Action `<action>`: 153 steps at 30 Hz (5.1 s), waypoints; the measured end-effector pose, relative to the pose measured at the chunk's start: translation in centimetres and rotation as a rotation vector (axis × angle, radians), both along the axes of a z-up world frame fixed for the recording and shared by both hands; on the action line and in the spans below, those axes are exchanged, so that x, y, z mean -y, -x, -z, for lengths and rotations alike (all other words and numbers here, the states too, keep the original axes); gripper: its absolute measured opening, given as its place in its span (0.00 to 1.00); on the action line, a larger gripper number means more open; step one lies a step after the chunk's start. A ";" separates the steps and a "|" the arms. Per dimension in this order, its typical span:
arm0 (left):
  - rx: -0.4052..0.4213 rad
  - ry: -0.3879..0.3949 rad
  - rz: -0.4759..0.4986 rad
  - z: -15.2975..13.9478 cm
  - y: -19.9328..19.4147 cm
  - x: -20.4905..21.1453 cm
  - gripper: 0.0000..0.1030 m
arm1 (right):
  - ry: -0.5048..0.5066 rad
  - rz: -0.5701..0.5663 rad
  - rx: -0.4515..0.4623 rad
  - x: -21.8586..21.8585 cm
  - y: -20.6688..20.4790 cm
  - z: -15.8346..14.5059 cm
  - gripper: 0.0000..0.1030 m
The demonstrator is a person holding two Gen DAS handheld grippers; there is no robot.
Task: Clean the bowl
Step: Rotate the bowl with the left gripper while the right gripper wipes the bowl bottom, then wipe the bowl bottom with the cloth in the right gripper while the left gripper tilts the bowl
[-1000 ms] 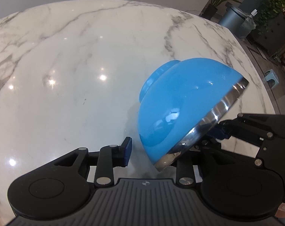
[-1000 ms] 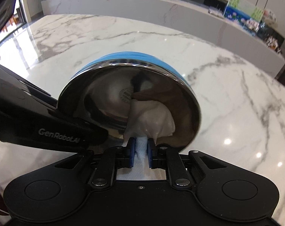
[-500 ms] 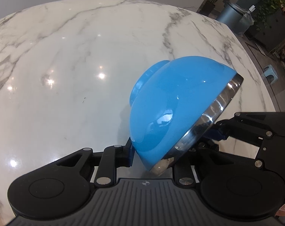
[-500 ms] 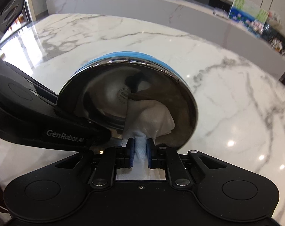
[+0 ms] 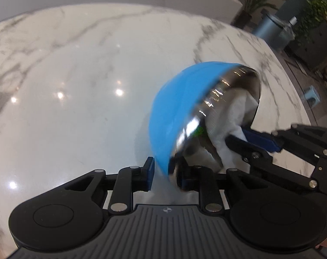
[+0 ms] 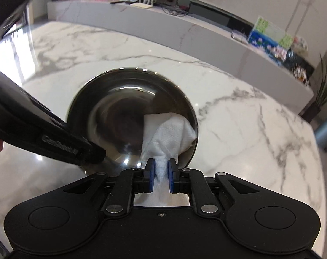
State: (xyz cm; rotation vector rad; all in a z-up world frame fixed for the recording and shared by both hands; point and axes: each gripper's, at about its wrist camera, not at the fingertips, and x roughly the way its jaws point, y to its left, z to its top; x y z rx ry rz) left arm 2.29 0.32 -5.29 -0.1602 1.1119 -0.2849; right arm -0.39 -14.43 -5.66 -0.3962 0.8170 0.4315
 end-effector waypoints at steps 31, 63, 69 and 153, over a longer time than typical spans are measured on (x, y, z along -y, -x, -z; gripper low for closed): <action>0.017 0.008 -0.035 -0.6 -0.5 -0.2 0.10 | -0.102 0.072 -0.016 -1.3 -2.3 0.0 0.11; 0.018 0.094 -0.028 -1.3 -5.0 -1.5 0.15 | 0.008 -0.015 -0.272 -3.3 -7.1 0.0 0.09; -0.044 0.157 -0.082 -0.3 -5.8 -3.0 0.12 | 0.015 -0.014 -0.249 -3.5 -7.8 -1.0 0.10; -0.180 0.180 -0.077 0.7 -5.4 -6.0 0.21 | 0.141 -0.240 -0.442 -9.4 -10.2 -0.2 0.07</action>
